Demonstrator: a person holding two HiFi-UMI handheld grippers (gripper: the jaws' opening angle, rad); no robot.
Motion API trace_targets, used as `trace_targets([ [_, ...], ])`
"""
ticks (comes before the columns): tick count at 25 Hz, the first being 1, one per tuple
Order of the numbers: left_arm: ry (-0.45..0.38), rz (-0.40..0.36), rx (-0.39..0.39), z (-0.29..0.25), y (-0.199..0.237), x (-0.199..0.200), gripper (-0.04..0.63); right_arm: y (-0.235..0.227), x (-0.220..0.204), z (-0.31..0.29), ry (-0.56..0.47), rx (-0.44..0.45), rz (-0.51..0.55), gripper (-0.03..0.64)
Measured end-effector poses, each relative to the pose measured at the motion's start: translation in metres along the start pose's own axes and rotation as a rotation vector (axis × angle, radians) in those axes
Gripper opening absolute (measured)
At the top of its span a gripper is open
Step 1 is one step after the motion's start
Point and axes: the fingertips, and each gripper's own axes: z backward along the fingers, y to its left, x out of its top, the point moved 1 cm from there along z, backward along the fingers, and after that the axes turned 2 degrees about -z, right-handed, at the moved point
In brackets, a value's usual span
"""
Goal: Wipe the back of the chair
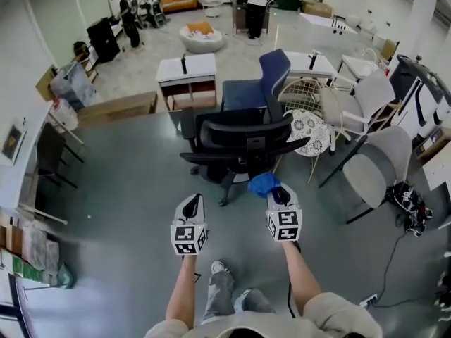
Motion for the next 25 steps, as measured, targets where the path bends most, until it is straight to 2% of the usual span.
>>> trace_targets([
  [5,-0.016,-0.021,0.004,0.036,-0.016,0.051,0.004,-0.002,0.045,0.044,-0.028,-0.012,-0.024,0.066],
  [9,-0.042,-0.042,0.011,0.061,-0.028,0.076,0.005,-0.006,0.063,0.073,-0.047,-0.009,-0.038,0.066],
  [19,-0.107,-0.051,0.044,0.104,-0.05,0.11,0.005,-0.006,0.088,0.127,-0.09,0.007,-0.029,0.066],
  [25,-0.117,-0.048,0.032,0.123,-0.071,0.113,0.004,-0.015,0.081,0.159,-0.084,-0.016,-0.034,0.066],
])
